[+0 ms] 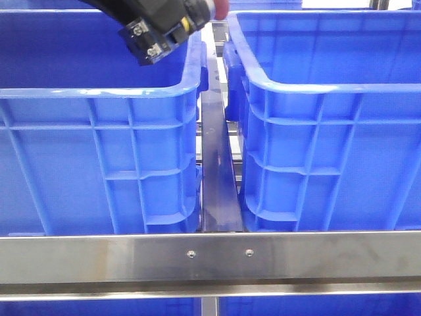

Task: Pick red and yellow buttons and place in box
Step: 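Carry the red button to the right gripper and hand it over, then lower the red button into the empty crate with the right gripper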

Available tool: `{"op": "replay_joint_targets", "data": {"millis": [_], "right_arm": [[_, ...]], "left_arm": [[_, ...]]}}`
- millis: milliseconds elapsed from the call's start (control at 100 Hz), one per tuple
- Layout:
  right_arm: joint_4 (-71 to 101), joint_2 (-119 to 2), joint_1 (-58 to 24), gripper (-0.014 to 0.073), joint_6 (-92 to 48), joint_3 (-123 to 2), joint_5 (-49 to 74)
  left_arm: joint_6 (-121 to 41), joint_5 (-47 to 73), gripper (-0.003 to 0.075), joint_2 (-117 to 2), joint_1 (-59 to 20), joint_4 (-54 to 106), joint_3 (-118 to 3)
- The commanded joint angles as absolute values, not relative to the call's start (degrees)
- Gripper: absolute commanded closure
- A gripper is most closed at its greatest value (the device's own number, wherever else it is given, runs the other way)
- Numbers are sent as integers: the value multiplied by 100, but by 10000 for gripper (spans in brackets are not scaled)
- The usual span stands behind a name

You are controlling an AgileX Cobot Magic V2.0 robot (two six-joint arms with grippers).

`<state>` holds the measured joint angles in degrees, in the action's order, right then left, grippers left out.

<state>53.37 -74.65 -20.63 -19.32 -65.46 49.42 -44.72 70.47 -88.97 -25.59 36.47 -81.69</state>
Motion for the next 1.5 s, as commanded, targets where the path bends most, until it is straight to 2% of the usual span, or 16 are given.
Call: {"op": "replay_joint_targets", "data": {"millis": [0,510,610,690,800,870,970,1090,1160,1220,1489], "right_arm": [[5712,-7467,-2147,-24,-2032,-6782,4856],[6757,-7758,-2147,-16,-2569,-6782,4766],[6757,-7804,-2147,76,-2569,-6782,4798],[6763,-7812,-2147,231,-2569,-6782,4891],[6763,-7812,-2147,436,-2569,-6782,4997],[6763,-7812,-2147,503,-2569,-6782,4997],[6763,-7812,-2147,513,-2569,-6782,4997],[6763,-7812,-2147,513,-2569,-6782,5028],[6763,-7812,-2141,513,-2569,-6782,5027],[6763,-7812,-2141,513,-2569,-6782,5027],[6763,-7812,-1817,513,-2569,-6782,5009]], "left_arm": [[-4475,7257,721,-8573,-2610,4099,-8322],[-4623,7257,721,-8293,-2610,4308,-8322],[-4746,7257,720,-8293,-2610,4308,-8322],[-4749,7257,711,-8293,-2610,4308,-8322],[-4749,7257,636,-8293,-2610,4308,-8322],[-4749,7257,559,-8293,-2610,4308,-8322],[-4739,7257,400,-8293,-2610,4308,-8322],[-4729,7257,158,-8293,-2610,4308,-8322],[-4729,7257,66,-8293,-2610,4308,-8322],[-4729,7257,34,-8293,-2610,4308,-8322],[-4714,7257,50,-8293,-2610,4025,-8497]]}}
